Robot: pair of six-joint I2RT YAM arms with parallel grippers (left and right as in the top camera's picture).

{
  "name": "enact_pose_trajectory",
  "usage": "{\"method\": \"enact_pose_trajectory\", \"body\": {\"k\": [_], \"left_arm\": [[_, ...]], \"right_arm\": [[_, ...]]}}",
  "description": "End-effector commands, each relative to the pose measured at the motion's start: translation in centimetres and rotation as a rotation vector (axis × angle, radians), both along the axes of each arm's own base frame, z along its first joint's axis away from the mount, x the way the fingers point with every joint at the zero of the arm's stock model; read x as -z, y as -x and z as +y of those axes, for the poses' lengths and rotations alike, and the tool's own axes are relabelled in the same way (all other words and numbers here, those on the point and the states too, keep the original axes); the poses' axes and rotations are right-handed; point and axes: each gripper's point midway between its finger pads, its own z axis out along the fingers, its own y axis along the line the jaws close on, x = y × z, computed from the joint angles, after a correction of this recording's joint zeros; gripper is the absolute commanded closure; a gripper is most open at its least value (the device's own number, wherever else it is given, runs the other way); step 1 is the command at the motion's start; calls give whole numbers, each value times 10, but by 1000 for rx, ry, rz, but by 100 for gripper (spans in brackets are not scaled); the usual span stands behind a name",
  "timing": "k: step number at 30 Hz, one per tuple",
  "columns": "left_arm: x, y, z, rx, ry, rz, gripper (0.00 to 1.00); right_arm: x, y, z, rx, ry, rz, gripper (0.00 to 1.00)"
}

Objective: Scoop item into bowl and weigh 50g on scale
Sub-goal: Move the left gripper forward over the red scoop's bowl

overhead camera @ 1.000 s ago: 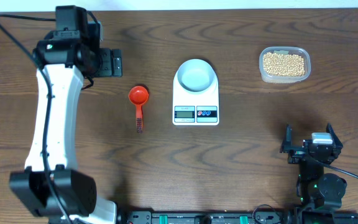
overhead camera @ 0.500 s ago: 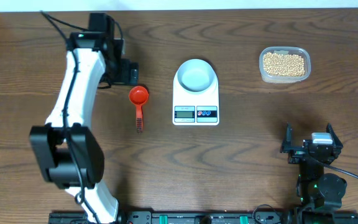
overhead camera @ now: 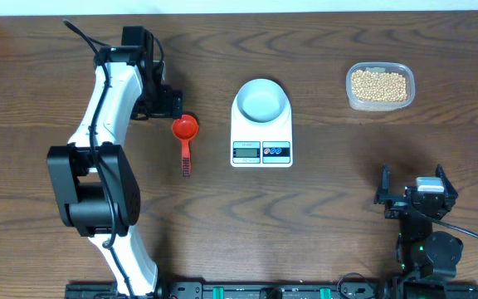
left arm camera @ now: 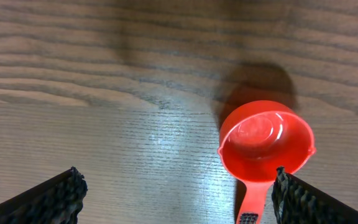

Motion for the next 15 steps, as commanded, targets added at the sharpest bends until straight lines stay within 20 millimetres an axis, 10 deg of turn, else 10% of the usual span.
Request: {"method": "enact_pose_trajectory", "body": {"k": [1,15], "left_arm": [[9,6,1,12,-6,28,2],[24,16,-7,17,43,56,2]], "right_arm": [[1,0,-1,2,11,2,1],[1,0,-1,2,11,2,1]]}}
